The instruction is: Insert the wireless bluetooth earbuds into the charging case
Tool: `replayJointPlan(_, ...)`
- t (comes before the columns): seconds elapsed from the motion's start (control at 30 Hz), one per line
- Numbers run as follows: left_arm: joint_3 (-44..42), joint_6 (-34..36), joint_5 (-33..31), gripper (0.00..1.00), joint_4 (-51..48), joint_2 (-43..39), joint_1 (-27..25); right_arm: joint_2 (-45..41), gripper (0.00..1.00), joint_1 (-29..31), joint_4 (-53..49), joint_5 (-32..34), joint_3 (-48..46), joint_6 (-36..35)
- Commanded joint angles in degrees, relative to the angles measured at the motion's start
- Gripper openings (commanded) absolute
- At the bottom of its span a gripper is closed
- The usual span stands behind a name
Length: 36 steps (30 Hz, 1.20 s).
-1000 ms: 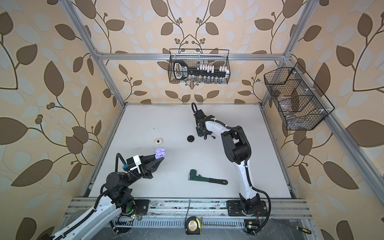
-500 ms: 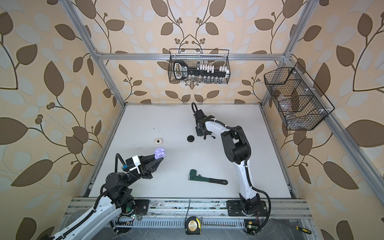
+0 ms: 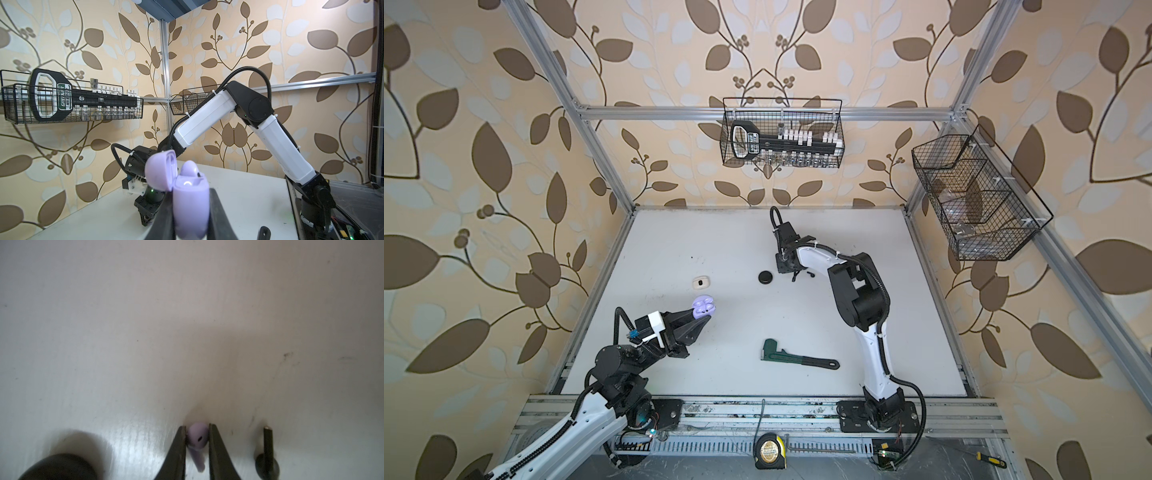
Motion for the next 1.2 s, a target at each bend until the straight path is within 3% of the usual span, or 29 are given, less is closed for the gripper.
replayJointPlan(0.0, 0.6, -0.1, -0.6, 0.00, 2.3, -0.1, -0.6, -2.9, 0.18, 0.1, 0.4, -3.2, -4.8, 1.9)
replayJointPlan(0.2, 1.2, 1.2, -0.9, 0.00, 3.7, 4.1, -0.6, -11.8, 0.18, 0.2, 7.1, -5.7, -13.6, 4.0)
replayJointPlan(0.9, 7.6, 1.8, 2.9, 0.00, 31.1, 47.1, -0.8, -40.8, 0.19, 0.4, 31.0, -13.2, -41.3, 14.4)
replayJointPlan(1.17, 12.6, 2.5, -0.8, 0.00, 31.2, 56.6, -4.1, -54.6, 0.19, 2.5, 36.4, -10.8, -49.7, 18.9)
